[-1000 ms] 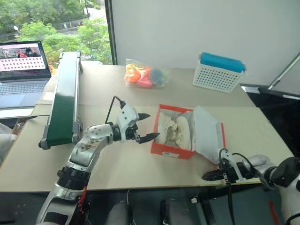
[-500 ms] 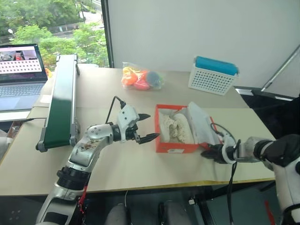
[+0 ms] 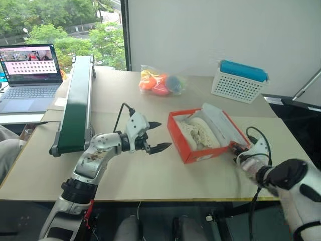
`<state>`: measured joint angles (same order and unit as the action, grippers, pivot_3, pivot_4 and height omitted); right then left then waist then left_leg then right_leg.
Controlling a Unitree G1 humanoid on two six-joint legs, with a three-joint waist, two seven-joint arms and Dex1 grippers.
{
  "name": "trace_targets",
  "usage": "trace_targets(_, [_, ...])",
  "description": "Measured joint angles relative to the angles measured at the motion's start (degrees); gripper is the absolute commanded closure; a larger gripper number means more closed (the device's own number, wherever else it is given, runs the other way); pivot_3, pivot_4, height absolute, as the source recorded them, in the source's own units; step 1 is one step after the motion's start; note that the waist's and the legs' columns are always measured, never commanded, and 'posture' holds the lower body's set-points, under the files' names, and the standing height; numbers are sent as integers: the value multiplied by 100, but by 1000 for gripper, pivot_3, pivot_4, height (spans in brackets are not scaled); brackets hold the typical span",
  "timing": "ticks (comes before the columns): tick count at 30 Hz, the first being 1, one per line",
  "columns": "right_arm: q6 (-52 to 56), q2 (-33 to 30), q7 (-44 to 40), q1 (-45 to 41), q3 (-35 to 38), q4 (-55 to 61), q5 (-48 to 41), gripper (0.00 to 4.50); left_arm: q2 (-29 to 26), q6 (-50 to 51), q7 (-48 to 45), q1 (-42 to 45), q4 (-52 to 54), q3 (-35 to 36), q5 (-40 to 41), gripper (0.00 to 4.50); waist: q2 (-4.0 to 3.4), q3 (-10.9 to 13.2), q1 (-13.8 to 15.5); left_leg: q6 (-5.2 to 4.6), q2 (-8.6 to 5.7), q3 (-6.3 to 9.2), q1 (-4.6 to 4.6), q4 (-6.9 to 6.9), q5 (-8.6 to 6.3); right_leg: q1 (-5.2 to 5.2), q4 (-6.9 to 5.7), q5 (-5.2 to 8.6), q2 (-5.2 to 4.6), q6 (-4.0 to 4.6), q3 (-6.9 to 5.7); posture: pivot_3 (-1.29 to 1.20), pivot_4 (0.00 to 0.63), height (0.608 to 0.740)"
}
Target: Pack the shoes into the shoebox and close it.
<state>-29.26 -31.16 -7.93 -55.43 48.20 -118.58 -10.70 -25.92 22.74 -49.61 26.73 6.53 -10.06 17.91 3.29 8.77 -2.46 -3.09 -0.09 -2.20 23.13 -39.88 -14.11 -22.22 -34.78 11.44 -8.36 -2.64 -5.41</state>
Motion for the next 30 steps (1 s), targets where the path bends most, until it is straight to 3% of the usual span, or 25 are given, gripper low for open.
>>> trace_targets(4, [-1346,365,-475,74,289,-4,-804,4463,16,0,11,31,1,-1,0,0,-58,47,-12,-23,0,-5,18,5,21,-23,-10,0,8,4,0,0,150,708])
trace_targets(10, [-2052,385,-1880,9,626,-6,-1532,4463,16,3,11,33,1,0,-1,0,-165,143,-2,-47,-2,-22,58,5,35,-78,-26,-10,4,20,11,0,150,708])
trace_targets(17, [-1920,320,-2718,-77,55,-6,-1518,4463,17,22,15,33,2,-1,-2,0,-219,213,0,-59,-4,-54,76,7,43,-104,-29,-27,2,47,19,0,150,708])
trace_targets(24, [-1792,-223,-3841,-521,-40,-4,-1659,4463,17,102,18,33,16,-1,-4,0,-227,230,3,-63,-3,-60,76,8,44,-106,-28,-27,3,45,21,0,150,708])
trace_targets(30, [-832,-655,-5605,-869,-157,-2,-1544,4463,15,104,23,33,34,-1,-8,0,-230,235,-4,-64,-2,-71,78,8,43,-113,-28,-29,0,46,24,0,150,708])
